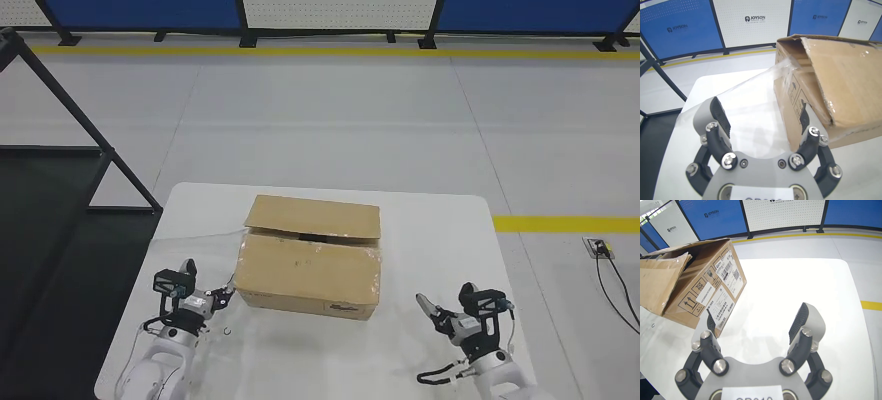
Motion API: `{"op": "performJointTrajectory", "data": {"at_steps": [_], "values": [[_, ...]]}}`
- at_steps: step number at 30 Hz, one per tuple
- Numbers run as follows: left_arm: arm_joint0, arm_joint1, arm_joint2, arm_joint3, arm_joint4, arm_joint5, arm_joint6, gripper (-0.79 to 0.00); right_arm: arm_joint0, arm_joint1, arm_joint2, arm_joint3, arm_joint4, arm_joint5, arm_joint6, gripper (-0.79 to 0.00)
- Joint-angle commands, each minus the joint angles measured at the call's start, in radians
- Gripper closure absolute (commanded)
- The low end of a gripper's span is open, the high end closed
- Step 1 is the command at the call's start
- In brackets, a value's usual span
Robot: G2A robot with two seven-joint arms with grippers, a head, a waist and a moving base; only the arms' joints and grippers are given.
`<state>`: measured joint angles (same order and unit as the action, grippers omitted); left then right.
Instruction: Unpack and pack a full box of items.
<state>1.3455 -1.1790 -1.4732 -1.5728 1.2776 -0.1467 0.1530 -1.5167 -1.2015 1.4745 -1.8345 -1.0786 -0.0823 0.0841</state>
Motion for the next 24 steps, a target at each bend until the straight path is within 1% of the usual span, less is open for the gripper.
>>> {"op": "performJointTrajectory", "data": {"at_steps": [1, 3, 5, 6, 8, 9, 11, 14, 22, 24], "values": [[0.011, 0.0, 0.001, -0.011, 0.005, -0.007, 0.007, -0.785, 0.0, 0.0, 0.0, 0.0, 0.0, 0.0, 0.0, -0.785], [0.021, 0.0, 0.002, -0.022, 0.013, -0.012, 0.012, -0.785, 0.0, 0.0, 0.0, 0.0, 0.002, 0.0, 0.0, -0.785], [0.03, 0.0, 0.004, -0.034, 0.018, -0.019, 0.015, -0.785, 0.004, 0.0, 0.007, -0.004, 0.038, -0.024, 0.015, -0.785], [0.034, 0.0, 0.005, -0.04, 0.022, -0.02, 0.015, -0.785, 0.006, 0.001, 0.012, -0.007, 0.068, -0.056, 0.031, -0.785], [0.042, 0.0, 0.009, -0.049, 0.036, -0.016, 0.023, -0.785, 0.012, 0.007, 0.041, -0.005, 0.155, -0.179, 0.067, -0.785], [0.046, -0.001, 0.011, -0.052, 0.039, -0.015, 0.026, -0.785, 0.014, 0.01, 0.063, 0.002, 0.182, -0.218, 0.082, -0.785], [0.052, -0.002, 0.014, -0.057, 0.037, -0.013, 0.032, -0.785, 0.022, 0.015, 0.087, 0.01, 0.263, -0.287, 0.135, -0.785], [0.06, -0.003, 0.018, -0.064, 0.044, -0.011, 0.035, -0.785, 0.048, 0.022, 0.113, 0.024, 0.378, -0.353, 0.236, -0.785], [0.075, -0.003, 0.001, -0.074, 0.039, 0.006, 0.037, -0.785, 0.047, 0.022, 0.111, 0.025, 0.378, -0.351, 0.237, -0.785], [0.075, -0.003, 0.001, -0.074, 0.039, 0.006, 0.037, -0.785, 0.061, 0.022, 0.094, 0.026, 0.381, -0.34, 0.251, -0.785]]}}
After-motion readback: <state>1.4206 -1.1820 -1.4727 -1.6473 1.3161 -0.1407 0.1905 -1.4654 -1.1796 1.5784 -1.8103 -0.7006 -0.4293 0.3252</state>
